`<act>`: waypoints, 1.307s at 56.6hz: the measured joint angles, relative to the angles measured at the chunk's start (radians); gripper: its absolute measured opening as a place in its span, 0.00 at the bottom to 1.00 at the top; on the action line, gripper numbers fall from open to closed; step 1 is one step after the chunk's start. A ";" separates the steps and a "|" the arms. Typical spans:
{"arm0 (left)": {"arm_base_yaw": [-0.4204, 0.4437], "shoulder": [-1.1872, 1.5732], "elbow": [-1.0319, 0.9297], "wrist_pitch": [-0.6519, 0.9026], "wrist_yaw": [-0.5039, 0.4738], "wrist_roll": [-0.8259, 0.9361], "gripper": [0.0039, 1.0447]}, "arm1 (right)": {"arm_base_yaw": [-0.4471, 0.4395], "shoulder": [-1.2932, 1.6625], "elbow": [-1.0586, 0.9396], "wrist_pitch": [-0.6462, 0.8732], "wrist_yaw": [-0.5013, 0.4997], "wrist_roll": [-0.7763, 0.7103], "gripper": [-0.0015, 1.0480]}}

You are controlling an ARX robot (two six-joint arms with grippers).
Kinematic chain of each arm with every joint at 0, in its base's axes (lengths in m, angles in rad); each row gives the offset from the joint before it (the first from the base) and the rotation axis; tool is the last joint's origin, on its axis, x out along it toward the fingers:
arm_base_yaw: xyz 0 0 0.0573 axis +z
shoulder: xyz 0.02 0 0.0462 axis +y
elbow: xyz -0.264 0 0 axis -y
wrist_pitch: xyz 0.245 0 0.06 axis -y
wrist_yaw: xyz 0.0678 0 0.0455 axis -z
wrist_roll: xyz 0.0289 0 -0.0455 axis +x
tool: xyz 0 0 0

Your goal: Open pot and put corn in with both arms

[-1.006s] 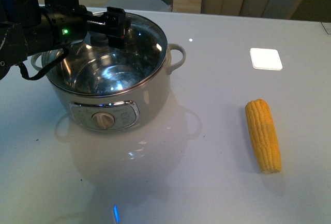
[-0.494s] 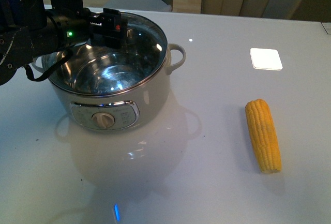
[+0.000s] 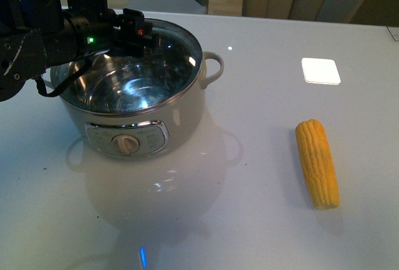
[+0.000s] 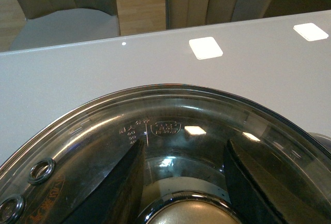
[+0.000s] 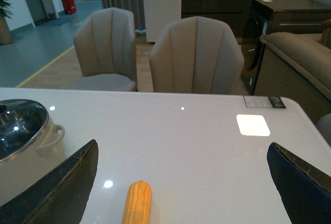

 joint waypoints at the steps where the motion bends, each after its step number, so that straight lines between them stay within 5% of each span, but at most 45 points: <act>1: -0.001 -0.003 0.000 -0.003 -0.003 0.001 0.38 | 0.000 0.000 0.000 0.000 0.000 0.000 0.92; 38: 0.033 -0.383 -0.171 -0.108 0.001 0.039 0.38 | 0.000 0.000 0.000 0.000 0.000 0.000 0.92; 53: 0.237 -0.584 -0.417 -0.020 0.139 0.086 0.38 | 0.000 0.000 0.000 0.000 0.000 0.000 0.92; 74: 0.692 -0.519 -0.555 0.190 0.391 0.175 0.38 | 0.000 0.000 0.000 0.000 0.000 0.000 0.92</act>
